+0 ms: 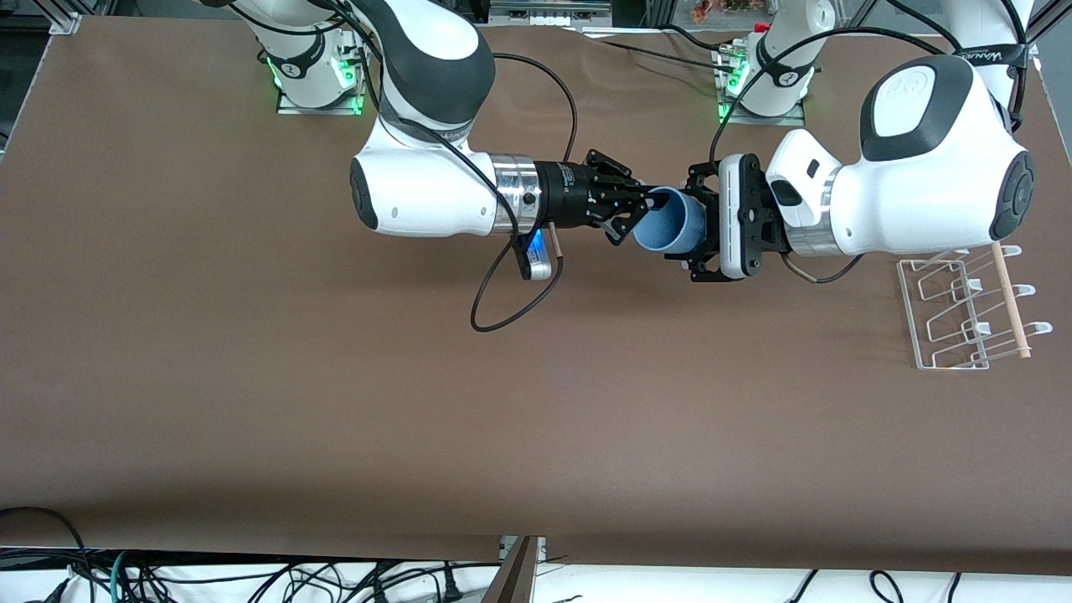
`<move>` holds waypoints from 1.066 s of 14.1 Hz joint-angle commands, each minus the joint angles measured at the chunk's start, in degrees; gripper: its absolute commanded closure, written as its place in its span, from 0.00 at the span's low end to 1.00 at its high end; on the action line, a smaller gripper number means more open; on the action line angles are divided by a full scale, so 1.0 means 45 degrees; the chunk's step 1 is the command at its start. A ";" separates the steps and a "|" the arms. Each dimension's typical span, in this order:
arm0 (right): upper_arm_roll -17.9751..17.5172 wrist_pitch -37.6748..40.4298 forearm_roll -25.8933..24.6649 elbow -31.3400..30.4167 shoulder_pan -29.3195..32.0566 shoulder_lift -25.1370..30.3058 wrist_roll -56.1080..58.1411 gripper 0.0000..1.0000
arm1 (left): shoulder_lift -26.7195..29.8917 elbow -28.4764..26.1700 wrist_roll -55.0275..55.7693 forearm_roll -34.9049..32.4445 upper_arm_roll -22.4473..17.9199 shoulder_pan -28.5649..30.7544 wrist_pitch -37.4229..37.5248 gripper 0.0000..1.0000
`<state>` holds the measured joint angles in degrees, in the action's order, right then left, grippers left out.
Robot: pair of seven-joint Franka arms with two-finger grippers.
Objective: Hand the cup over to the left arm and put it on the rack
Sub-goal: 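Grasp the cup with the left gripper and open the right gripper, then carry the cup to the rack while the right gripper withdraws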
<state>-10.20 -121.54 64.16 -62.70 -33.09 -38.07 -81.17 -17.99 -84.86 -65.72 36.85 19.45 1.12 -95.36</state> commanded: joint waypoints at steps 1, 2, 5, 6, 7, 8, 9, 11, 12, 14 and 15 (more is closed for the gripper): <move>0.0059 0.0015 0.0098 0.0476 0.0087 -0.0038 0.0399 0.24 | 0.0071 -0.0068 -0.0023 0.0112 0.0111 0.0239 0.0408 0.99; 0.0059 0.0113 0.0040 0.0476 0.0243 0.0137 0.0363 0.19 | 0.0090 -0.0068 -0.0004 0.0112 0.0052 0.0259 0.0447 0.99; 0.0098 0.1456 -0.1225 0.0456 0.0983 0.0703 0.0304 0.02 | 0.0149 0.0010 0.0385 -0.0005 -0.0085 0.0298 0.0819 0.98; 0.0098 0.1925 -0.1617 0.0456 0.1335 0.0821 0.0285 0.01 | 0.0149 0.0087 0.0425 -0.0547 -0.0085 0.0356 0.0916 0.98; 0.0137 0.2665 -0.2027 0.0437 0.1764 0.0996 0.0304 0.01 | 0.0188 0.0107 0.0484 -0.1171 -0.0085 0.0357 0.0936 0.98; 0.0234 0.3465 -0.2341 0.0437 0.2271 0.1134 0.0304 0.01 | 0.0266 0.0108 0.0736 -0.1680 -0.0066 0.0357 0.1129 0.98; 0.0428 0.4015 -0.2672 0.0437 0.2759 0.1251 0.0420 0.01 | 0.0305 0.0108 0.1280 -0.2265 -0.0085 0.0357 0.1421 0.98; 0.0955 0.4525 -0.3589 0.0417 0.3406 0.1815 0.0983 0.01 | 0.0344 0.0108 0.2432 -0.4350 0.0109 0.0202 0.1949 0.95; 0.1364 0.5069 -0.3826 0.0398 0.3621 0.2070 0.1452 0.01 | 0.0344 0.0108 0.2650 -0.5289 0.0188 0.0104 0.2203 0.95; 0.2301 0.6125 -0.3848 0.0417 0.3837 0.2209 0.2505 0.01 | 0.0286 0.0049 0.3157 -0.7318 0.0228 -0.0344 0.3060 0.94; 0.2789 0.6671 -0.3867 0.0417 0.3838 0.2229 0.3033 0.01 | 0.0228 -0.0106 0.3450 -0.8490 0.0228 -0.0578 0.3490 0.91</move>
<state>-0.73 -95.14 47.99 -60.18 -15.54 -29.07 -71.49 -17.42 -84.80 -53.43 6.64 20.43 0.58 -82.95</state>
